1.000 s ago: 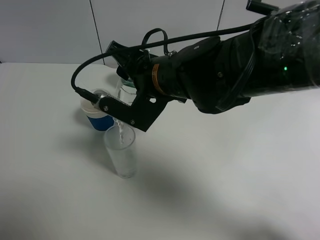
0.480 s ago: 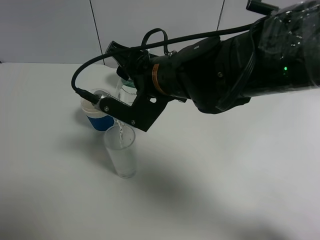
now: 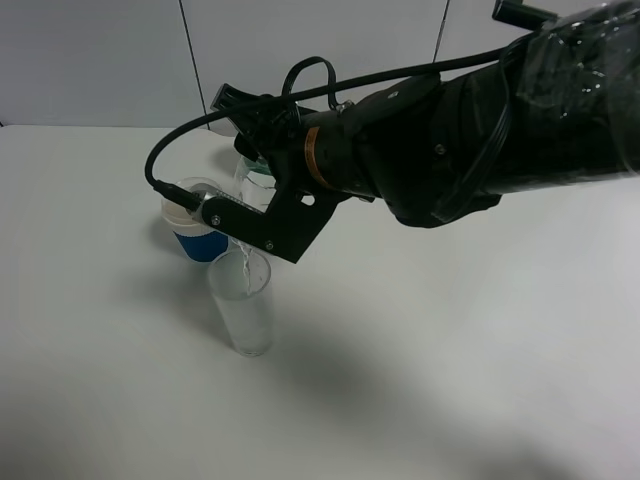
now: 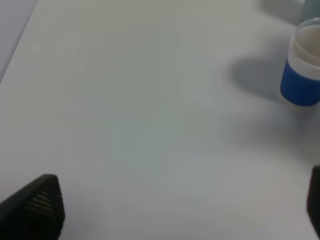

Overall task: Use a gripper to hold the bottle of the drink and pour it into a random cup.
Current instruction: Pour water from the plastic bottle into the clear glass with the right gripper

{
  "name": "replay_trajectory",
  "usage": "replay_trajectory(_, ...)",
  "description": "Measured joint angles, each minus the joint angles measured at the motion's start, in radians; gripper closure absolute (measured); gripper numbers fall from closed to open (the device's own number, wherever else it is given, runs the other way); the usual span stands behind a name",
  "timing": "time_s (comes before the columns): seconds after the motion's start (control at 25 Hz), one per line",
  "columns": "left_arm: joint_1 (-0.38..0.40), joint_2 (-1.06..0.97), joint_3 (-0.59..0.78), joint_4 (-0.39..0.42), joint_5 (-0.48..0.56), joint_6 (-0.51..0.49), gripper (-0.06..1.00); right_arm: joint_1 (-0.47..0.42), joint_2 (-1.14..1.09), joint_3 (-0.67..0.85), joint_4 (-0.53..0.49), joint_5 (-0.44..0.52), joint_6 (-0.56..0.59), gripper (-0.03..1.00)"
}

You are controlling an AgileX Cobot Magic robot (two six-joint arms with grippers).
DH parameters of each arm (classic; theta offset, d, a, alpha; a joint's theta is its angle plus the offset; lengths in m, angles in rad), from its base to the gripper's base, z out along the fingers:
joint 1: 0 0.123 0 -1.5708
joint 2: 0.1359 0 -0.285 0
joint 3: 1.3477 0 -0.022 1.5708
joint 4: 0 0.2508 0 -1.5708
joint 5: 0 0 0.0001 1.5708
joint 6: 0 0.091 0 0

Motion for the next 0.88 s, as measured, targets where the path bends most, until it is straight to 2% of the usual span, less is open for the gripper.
replay_trajectory(0.88, 0.000, 0.000, 0.000, 0.000, 0.000, 0.000, -0.04, 0.005, 0.000, 0.000, -0.003, 0.001, -0.038, 0.42)
